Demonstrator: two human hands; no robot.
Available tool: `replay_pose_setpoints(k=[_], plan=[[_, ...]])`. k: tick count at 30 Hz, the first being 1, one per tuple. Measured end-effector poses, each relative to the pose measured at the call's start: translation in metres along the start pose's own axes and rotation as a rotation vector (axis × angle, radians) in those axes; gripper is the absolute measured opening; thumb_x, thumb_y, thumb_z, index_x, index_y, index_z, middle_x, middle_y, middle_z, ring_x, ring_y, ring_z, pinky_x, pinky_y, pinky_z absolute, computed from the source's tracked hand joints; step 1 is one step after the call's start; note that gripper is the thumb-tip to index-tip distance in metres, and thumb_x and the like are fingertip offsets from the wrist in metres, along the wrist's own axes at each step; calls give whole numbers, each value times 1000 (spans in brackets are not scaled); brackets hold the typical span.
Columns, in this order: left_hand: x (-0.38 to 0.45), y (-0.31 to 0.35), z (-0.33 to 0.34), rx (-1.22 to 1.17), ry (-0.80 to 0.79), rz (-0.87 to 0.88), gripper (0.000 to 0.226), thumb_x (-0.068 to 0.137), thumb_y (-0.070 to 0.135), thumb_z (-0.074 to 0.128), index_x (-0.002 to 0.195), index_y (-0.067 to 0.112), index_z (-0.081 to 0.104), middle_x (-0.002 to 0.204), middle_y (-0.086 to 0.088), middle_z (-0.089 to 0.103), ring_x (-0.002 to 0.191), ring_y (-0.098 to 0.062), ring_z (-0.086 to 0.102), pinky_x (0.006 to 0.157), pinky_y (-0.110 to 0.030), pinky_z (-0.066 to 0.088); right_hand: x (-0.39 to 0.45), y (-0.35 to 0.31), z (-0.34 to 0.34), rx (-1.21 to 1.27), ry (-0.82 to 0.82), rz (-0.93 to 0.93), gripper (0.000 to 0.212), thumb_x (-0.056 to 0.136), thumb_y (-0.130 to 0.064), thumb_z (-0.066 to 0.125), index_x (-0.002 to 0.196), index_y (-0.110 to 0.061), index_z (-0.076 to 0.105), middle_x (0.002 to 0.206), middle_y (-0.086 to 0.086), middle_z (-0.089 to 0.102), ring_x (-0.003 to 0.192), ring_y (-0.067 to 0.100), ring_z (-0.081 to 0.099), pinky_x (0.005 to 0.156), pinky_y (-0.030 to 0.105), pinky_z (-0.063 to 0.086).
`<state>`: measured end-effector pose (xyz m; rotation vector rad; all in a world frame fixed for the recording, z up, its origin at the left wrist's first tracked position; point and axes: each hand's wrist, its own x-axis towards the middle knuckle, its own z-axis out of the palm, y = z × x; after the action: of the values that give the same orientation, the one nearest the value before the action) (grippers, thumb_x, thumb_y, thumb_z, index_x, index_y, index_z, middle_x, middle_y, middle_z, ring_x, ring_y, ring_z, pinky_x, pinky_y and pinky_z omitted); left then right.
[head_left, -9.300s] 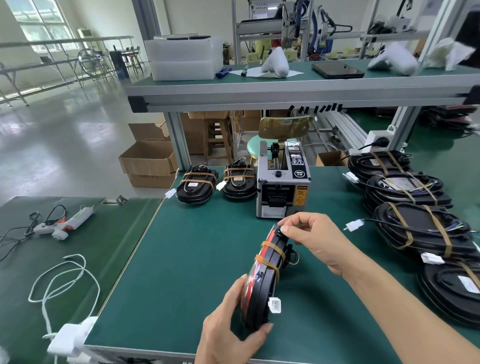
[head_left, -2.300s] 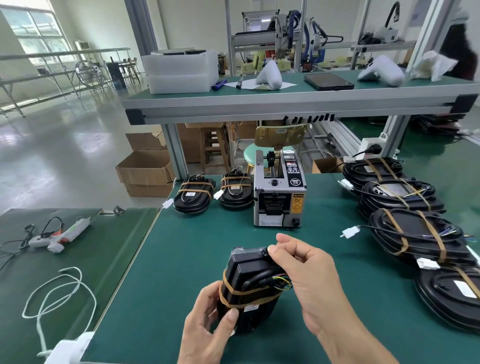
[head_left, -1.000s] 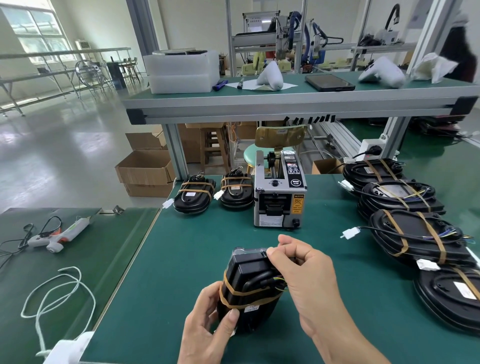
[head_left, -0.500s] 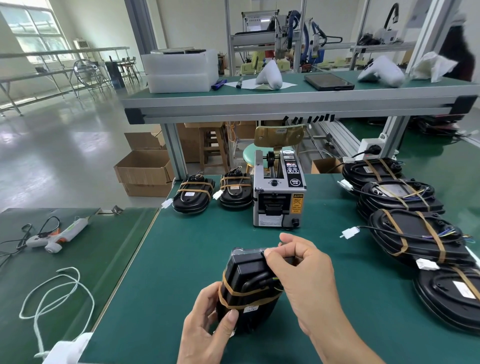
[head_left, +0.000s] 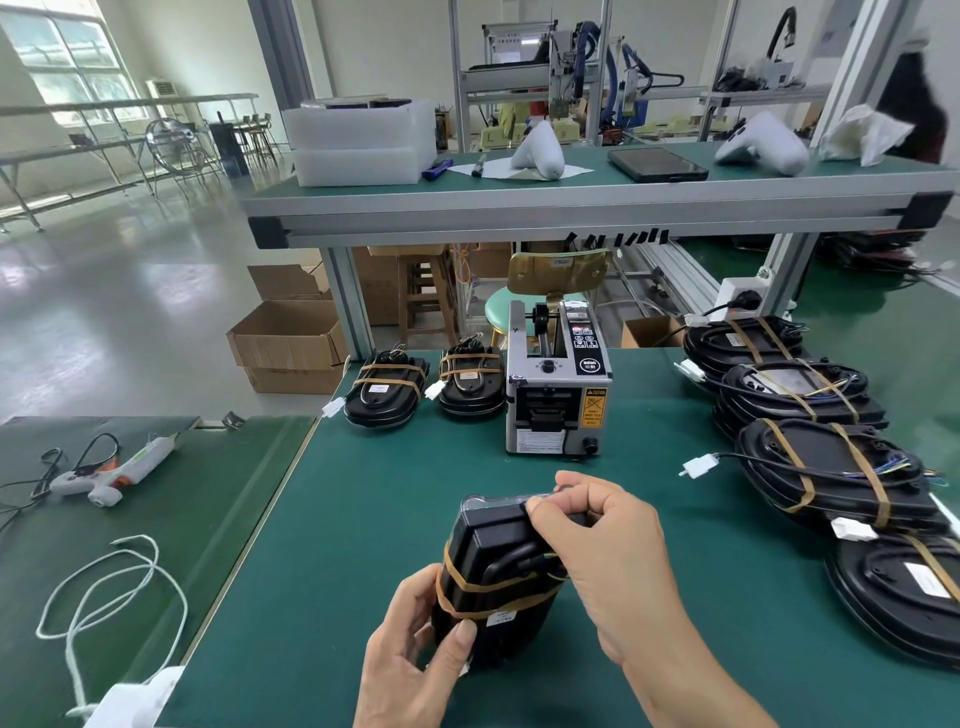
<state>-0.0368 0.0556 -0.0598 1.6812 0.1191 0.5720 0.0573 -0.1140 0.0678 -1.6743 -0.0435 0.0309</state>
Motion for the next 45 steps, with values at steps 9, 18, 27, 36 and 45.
replay_pose_setpoints(k=[9,18,27,36,45], plan=[[1,2,1,-8,-9,4,50,85,37,80,133,36,67,123,-8,77,107,-21,75,90,-20,58,-1,-4,-5,-26,-7,7,18,63,-46,77,69,-30,78,111,-20,68,105,-5,65,98,38,54],[0,4,1,-4,-9,19,50,84,38,80,132,37,67,123,-7,77,110,-21,75,95,-19,56,0,2,-7,92,-3,104,11,80,-22,85,82,-23,74,104,-17,74,96,8,71,85,33,57],[1,2,0,2,-27,1,52,85,38,80,135,33,66,124,-8,77,111,-22,75,95,-21,56,0,-5,-8,141,-134,146,27,83,-27,86,106,-29,72,108,-9,71,96,2,66,82,19,46],[0,2,1,26,-22,15,50,84,37,78,133,36,66,124,-6,77,112,-19,74,94,-20,57,7,-3,-11,255,-188,214,20,92,-11,76,107,-25,75,101,1,67,92,14,62,82,26,46],[1,3,-2,-7,-41,-93,60,85,56,83,136,29,66,126,-11,76,113,-22,74,93,-21,56,15,8,-14,322,-189,225,20,104,-13,60,106,-24,77,106,0,78,95,14,71,83,27,50]])
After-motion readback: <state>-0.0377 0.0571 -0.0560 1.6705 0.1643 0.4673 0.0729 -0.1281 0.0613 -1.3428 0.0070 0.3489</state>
